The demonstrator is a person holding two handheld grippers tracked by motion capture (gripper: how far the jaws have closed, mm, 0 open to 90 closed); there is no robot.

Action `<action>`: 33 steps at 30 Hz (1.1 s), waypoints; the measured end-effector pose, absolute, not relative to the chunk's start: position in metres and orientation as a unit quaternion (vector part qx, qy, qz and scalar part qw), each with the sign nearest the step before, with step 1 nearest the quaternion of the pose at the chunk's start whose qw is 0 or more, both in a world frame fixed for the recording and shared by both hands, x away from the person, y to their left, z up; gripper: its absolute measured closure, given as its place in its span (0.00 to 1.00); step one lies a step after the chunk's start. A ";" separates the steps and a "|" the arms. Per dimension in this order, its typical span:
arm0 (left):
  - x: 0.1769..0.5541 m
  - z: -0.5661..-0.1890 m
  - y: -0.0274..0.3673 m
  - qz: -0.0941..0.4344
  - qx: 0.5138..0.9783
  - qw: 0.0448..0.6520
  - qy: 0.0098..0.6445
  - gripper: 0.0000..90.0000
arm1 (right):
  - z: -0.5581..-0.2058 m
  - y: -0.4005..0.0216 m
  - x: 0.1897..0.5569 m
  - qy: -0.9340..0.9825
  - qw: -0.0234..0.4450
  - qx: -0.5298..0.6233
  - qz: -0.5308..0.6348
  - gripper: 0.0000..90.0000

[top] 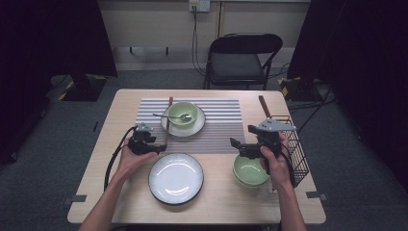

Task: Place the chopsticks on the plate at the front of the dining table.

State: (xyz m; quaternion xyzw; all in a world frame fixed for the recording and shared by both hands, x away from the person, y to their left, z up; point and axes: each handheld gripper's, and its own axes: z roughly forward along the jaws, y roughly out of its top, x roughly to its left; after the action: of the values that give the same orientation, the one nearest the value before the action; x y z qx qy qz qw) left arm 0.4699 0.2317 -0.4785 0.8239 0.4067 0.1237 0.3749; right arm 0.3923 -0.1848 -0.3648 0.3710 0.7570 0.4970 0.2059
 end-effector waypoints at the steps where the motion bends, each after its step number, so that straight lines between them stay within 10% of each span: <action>1: 0.470 -0.479 0.232 0.128 0.826 0.371 0.405 0.36 | -0.365 -0.185 0.392 0.757 0.205 0.371 0.498 0.17; 33: 0.475 -0.478 0.246 0.131 0.806 0.382 0.432 0.38 | -0.365 -0.186 0.393 0.756 0.206 0.372 0.497 0.17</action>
State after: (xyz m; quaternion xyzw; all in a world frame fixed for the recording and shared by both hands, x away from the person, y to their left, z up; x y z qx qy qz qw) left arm 0.4747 0.2456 -0.4775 0.8063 0.4320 0.1308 0.3824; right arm 0.3928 -0.1859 -0.3647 0.3724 0.7559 0.4974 0.2060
